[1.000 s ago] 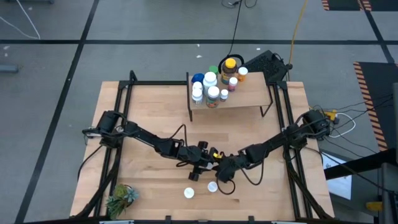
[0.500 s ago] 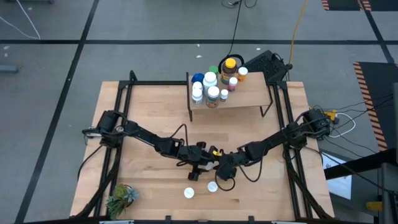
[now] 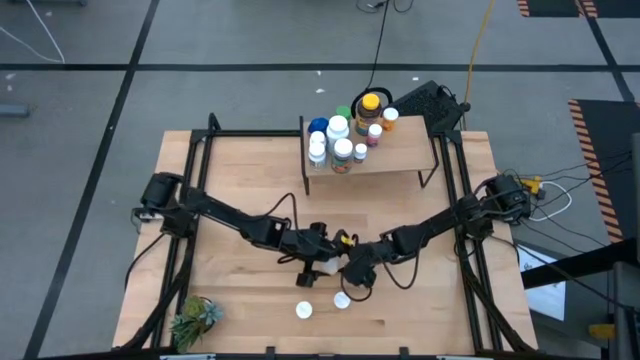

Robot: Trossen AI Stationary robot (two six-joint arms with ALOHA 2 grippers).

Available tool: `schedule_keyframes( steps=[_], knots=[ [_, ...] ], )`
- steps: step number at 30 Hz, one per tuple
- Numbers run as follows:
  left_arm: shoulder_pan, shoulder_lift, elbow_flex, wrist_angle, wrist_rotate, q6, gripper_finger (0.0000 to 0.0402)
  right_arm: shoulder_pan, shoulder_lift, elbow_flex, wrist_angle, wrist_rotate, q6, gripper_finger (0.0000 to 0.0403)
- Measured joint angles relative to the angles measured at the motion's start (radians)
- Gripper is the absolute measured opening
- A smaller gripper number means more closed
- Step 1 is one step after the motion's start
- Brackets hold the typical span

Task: Pick and place medicine bottles onto shelf by color
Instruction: Put the orange bottle on the shelf

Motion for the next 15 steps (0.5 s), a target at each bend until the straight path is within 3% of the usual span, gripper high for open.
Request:
schedule_keyframes(
  steps=[8,12,15],
  knots=[
    [-0.034,-0.132,0.0,-0.14,-0.092,0.013,0.0358,-0.09,-0.013,-0.001,-0.017,-0.213,0.366,0.0259],
    [-0.057,-0.194,0.0,-0.193,-0.231,0.001,0.0358,-0.128,-0.007,-0.008,0.053,-0.372,0.467,0.0269],
    [-0.074,-0.224,-0.002,-0.22,-0.323,-0.022,0.0358,-0.133,0.007,-0.028,0.139,-0.396,0.491,0.0279]
  ],
)
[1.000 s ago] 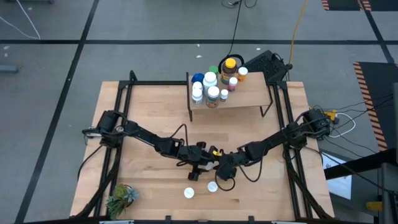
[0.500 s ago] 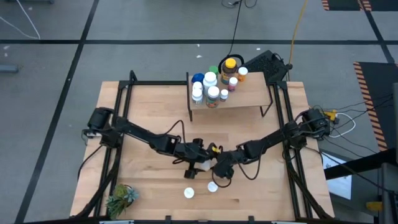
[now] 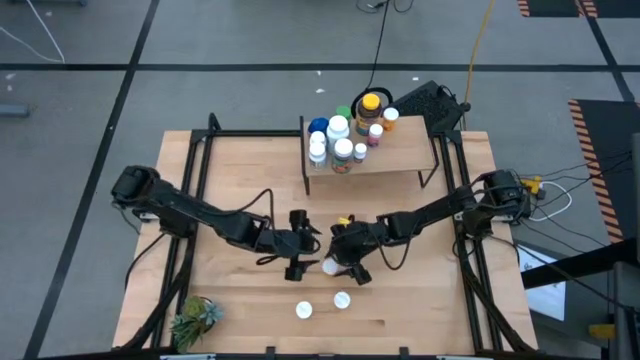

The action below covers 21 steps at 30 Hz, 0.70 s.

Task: Pick and place medicine bottles onto shelf by color
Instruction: Put the orange bottle on the shelf

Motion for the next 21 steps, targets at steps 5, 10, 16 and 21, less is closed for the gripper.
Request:
schedule_keyframes(
  steps=[5,10,16,21],
  knots=[
    [-0.016,-0.021,0.0,-0.024,-0.092,-0.027,0.0358,0.004,-0.002,-0.036,0.095,0.0,0.002,0.0283],
    [-0.02,-0.028,-0.002,-0.05,-0.127,-0.044,0.0358,0.006,0.003,-0.053,0.132,0.004,0.004,0.0268],
    [-0.02,-0.029,-0.002,-0.052,-0.153,-0.045,0.0358,0.007,0.005,-0.054,0.139,0.005,0.003,0.0247],
    [-0.02,-0.043,-0.002,-0.053,-0.155,-0.048,0.0358,0.009,0.028,-0.054,0.149,0.004,0.002,0.0236]
  ],
)
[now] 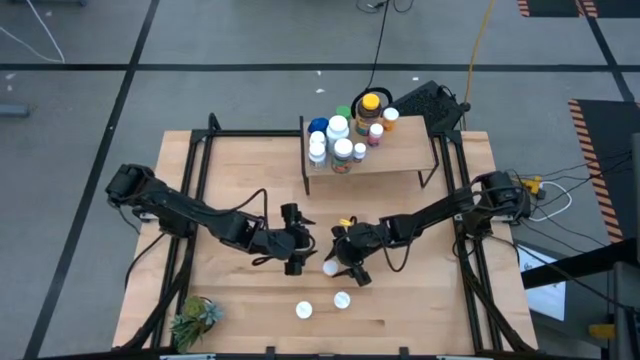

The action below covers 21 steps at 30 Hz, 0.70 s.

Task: Pick and place medicine bottles onto shelf by color
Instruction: Put the orange bottle on the shelf

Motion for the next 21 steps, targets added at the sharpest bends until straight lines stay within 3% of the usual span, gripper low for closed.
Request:
schedule_keyframes(
  steps=[10,18,21],
  knots=[
    [-0.001,-0.056,0.0,-0.04,-0.053,-0.035,0.0358,0.005,0.011,0.0,0.015,-0.001,0.002,0.0216],
    [0.001,-0.127,-0.001,-0.122,-0.345,-0.164,0.0358,0.002,-0.148,0.0,-0.1,0.017,0.024,0.02],
    [0.015,-0.154,-0.001,-0.175,-0.368,-0.213,0.0358,-0.009,-0.283,0.0,-0.232,0.096,0.016,0.0205]
  ],
)
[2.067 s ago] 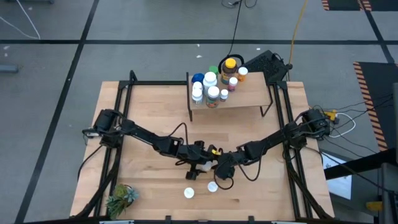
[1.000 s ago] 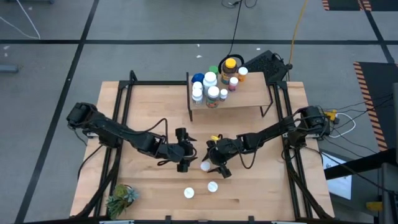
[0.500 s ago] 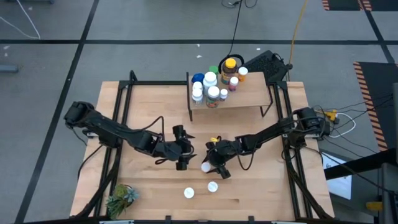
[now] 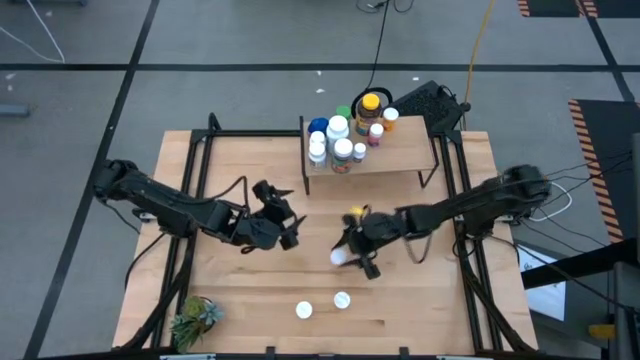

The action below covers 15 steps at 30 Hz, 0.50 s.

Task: Pick and place medicine bottles onto shelf by color
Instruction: Put the orange bottle on the shelf

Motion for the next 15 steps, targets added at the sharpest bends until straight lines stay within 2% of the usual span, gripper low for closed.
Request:
schedule_keyframes(
  steps=[5,9,13,15],
  knots=[
    [0.05,-0.012,-0.003,-0.029,-0.015,-0.031,0.0358,-0.065,-0.297,0.0,-0.22,0.159,0.008,0.0205],
    [0.111,-0.012,-0.067,0.054,-0.017,-0.011,0.0358,-0.167,-0.524,0.0,-0.322,0.307,0.026,0.0205],
    [0.177,-0.011,-0.162,0.159,-0.008,0.037,0.0358,-0.309,-0.649,0.002,-0.441,0.396,0.028,0.0205],
    [0.206,-0.011,-0.197,0.204,0.038,0.063,0.0358,-0.385,-0.673,0.002,-0.481,0.426,0.027,0.0205]
  ],
)
